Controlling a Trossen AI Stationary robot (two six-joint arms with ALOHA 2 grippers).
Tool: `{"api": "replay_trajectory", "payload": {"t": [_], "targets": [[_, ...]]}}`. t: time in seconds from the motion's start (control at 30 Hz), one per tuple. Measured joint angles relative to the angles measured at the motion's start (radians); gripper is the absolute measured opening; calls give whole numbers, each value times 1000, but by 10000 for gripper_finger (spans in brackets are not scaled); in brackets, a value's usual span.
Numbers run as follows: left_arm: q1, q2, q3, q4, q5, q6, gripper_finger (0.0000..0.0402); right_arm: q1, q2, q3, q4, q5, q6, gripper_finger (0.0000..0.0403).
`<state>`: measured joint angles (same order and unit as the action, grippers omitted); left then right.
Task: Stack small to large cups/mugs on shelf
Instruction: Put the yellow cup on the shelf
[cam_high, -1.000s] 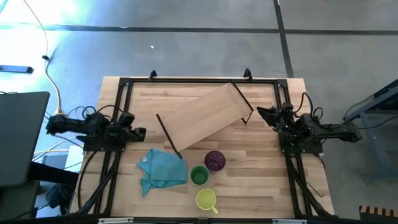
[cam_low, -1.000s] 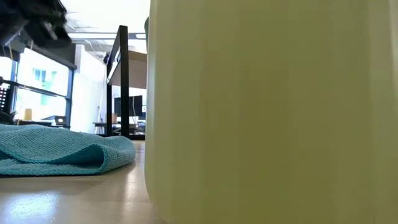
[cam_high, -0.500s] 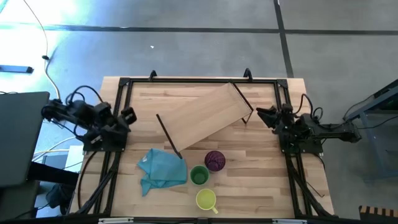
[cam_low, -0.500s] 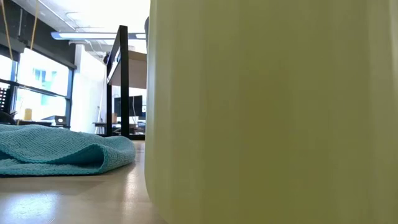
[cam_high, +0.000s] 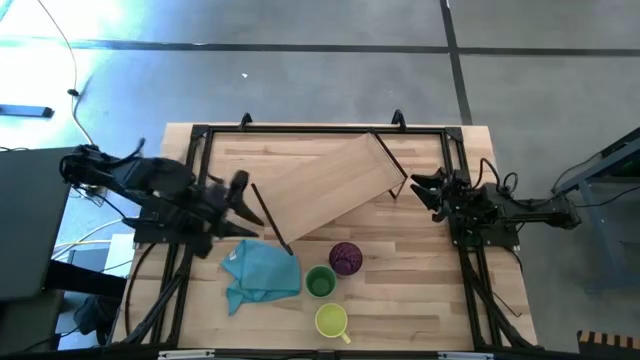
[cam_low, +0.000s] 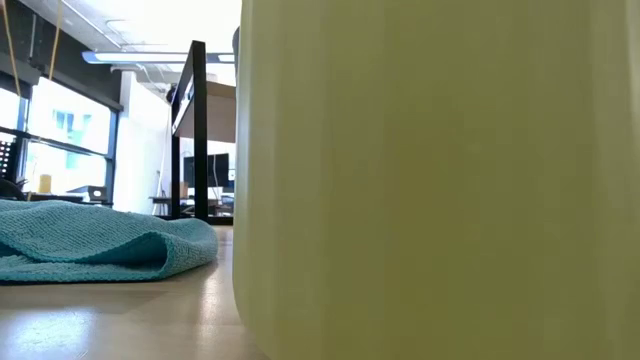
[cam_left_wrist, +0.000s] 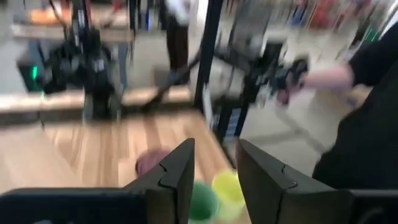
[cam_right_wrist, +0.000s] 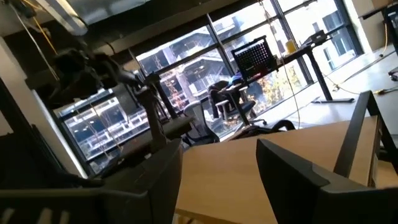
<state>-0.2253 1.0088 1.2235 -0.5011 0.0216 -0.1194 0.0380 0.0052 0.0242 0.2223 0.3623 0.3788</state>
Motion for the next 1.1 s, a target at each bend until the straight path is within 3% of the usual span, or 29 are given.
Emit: {"api": "replay_trajectory", "payload": {"t": [0.2, 0.3, 0.53, 0.73, 0.93, 1.1], "targets": [[-73, 212, 193, -287, -34, -91, 106, 0, 0, 0, -58, 18, 5, 197], [-116, 288, 262, -370, -30, -238, 106, 0, 0, 0, -54, 8, 5, 197], [-167, 384, 311, -385, 34, -591, 106, 0, 0, 0, -46, 25, 5, 197], [-215, 470, 296, -362, -16, -830, 106, 0, 1, 0, -20, 1, 32, 197], [-272, 633, 292, -272, -56, -1021, 106, 0, 1, 0, 17, -78, 1, 197], [-311, 752, 291, -232, -63, -1198, 106, 0, 1, 0, 101, -84, -53, 197]]}}
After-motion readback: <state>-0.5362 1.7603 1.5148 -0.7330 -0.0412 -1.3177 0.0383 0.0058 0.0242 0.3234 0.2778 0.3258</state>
